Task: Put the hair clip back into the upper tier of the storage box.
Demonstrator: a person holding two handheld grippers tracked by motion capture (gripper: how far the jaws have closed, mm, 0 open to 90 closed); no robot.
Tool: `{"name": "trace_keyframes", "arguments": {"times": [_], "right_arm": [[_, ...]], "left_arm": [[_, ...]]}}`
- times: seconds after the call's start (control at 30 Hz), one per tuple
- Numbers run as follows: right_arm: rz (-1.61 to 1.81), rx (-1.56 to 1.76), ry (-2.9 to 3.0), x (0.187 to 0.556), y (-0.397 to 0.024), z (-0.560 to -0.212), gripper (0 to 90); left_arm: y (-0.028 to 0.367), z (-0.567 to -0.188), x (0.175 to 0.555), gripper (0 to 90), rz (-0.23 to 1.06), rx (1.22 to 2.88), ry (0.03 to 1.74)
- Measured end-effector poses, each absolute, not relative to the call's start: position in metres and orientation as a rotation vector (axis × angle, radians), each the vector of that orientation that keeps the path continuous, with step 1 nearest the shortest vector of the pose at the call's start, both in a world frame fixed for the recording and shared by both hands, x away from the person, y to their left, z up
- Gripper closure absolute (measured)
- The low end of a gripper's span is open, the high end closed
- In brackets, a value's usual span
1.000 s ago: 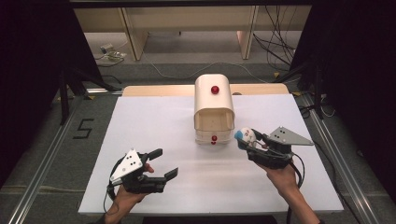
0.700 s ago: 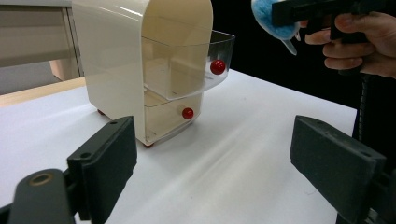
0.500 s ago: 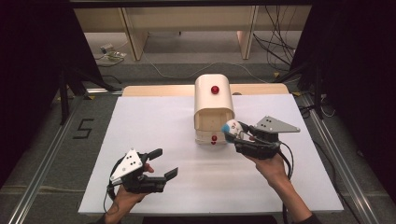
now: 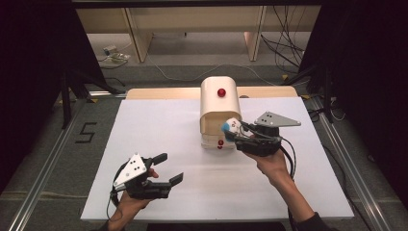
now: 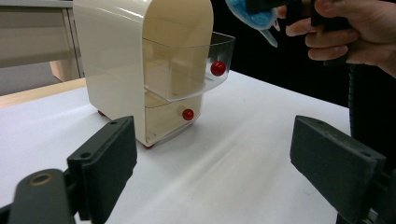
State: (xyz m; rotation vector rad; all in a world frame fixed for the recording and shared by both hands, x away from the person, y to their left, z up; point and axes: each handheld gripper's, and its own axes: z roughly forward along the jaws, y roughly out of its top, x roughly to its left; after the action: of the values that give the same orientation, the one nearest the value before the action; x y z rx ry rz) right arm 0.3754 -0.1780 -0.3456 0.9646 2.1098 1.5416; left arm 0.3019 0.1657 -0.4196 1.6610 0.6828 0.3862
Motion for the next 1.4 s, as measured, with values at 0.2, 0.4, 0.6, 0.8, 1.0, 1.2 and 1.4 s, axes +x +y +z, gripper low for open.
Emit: {"name": "trace_keyframes", "arguments": {"times": [0.2, 0.4, 0.6, 0.8, 1.0, 1.2, 1.4], "right_arm": [[1.536, 0.966, 2.132, 0.38, -0.171, -0.344, 47.5], [1.532, 0.978, 2.141, 0.385, -0.167, -0.345, 47.5], [1.516, 0.983, 2.16, 0.389, -0.164, -0.346, 47.4], [1.509, 0.999, 2.181, 0.395, -0.163, -0.348, 47.3], [1.497, 1.006, 2.188, 0.399, -0.159, -0.348, 47.3], [1.482, 1.018, 2.196, 0.403, -0.155, -0.348, 47.3], [1.48, 1.039, 2.203, 0.406, -0.154, -0.348, 47.0]], "left_arm": [[0.167, -0.419, 0.302, 14.4, 0.39, 1.657, 0.682], [0.166, -0.419, 0.302, 14.4, 0.389, 1.656, 0.683], [0.166, -0.419, 0.302, 14.4, 0.389, 1.657, 0.682], [0.166, -0.419, 0.302, 14.4, 0.39, 1.657, 0.68], [0.166, -0.419, 0.302, 14.4, 0.387, 1.658, 0.682], [0.167, -0.419, 0.302, 14.4, 0.386, 1.655, 0.682], [0.167, -0.419, 0.302, 14.4, 0.388, 1.657, 0.681]]}}
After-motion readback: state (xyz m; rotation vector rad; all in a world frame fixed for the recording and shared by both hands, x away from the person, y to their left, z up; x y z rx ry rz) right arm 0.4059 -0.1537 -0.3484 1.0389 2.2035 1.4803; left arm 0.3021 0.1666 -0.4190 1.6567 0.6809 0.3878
